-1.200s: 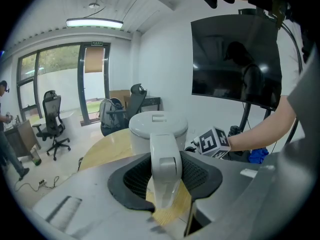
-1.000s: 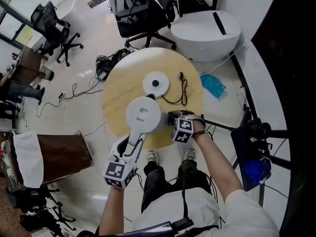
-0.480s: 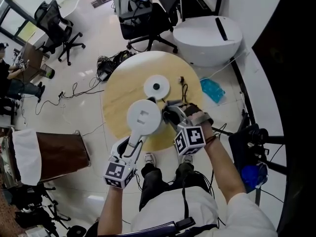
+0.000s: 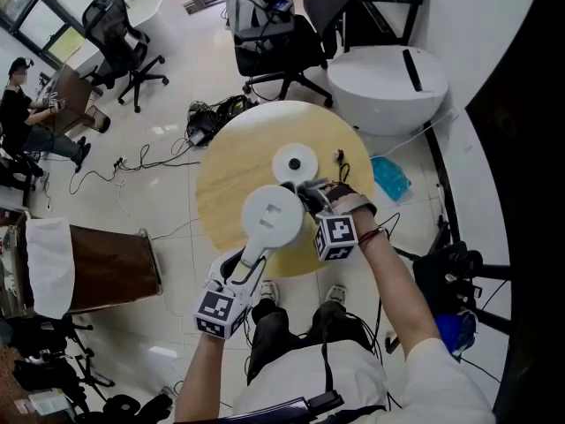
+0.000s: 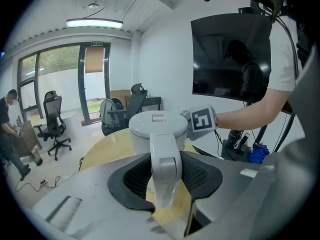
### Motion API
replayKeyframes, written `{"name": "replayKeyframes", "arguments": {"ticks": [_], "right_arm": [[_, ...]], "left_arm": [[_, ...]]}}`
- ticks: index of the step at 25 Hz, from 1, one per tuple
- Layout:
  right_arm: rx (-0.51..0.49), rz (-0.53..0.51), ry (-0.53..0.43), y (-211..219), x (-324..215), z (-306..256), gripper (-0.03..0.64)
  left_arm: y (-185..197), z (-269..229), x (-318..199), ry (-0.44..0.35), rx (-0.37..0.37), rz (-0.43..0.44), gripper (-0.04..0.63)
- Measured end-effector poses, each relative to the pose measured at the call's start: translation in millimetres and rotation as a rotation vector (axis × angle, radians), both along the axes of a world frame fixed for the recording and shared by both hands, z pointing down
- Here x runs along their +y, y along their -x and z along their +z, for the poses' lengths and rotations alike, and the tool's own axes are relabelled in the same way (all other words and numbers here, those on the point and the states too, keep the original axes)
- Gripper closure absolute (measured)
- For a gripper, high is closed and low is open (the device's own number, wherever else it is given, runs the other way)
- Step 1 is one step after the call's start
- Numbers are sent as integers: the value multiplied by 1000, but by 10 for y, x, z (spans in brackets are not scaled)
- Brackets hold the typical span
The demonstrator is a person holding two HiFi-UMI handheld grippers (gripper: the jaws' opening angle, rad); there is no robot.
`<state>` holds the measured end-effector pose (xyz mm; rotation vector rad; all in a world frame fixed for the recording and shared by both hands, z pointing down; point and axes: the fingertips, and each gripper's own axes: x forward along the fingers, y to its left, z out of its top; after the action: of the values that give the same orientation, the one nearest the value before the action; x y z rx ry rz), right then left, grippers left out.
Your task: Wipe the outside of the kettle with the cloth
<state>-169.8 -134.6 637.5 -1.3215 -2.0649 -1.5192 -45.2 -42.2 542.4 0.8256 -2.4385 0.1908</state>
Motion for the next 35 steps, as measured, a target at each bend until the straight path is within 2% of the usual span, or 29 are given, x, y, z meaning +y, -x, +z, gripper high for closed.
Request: {"name": "replayKeyframes", "arguments": {"ticks": [6, 10, 13, 15, 18, 24, 27, 30, 33, 35], "right_arm": [[133, -9, -39, -55, -36, 768, 584], [144, -15, -78, -93, -81, 1015, 584], [161, -71, -157, -171, -85, 1147, 584], [166, -90, -172, -207, -81, 1154, 584], [102, -90, -121, -143, -46, 914, 584], [-175, -138, 21, 144, 161, -178, 584], [-265, -154, 47, 194, 183, -591, 584], [-276, -147, 44, 210, 127, -759, 584], [-224, -117, 70, 192, 94, -703, 584], [-167, -65, 132, 173, 50, -712, 584]], "left_arm": [[-23, 26, 18, -2, -3, -9, 430], [-6, -10, 8, -3, -4, -15, 430], [3, -6, 12, -7, -1, -17, 430], [-2, 3, 3, -6, 5, -17, 430], [-5, 8, 2, 0, 10, -11, 430], [20, 17, 24, -1, 14, -3, 430], [42, 30, 26, -1, 17, -3, 430], [58, 19, 30, -4, 21, -4, 430], [62, 15, 37, -6, 15, -7, 430], [62, 16, 34, -21, 10, -17, 426]]}}
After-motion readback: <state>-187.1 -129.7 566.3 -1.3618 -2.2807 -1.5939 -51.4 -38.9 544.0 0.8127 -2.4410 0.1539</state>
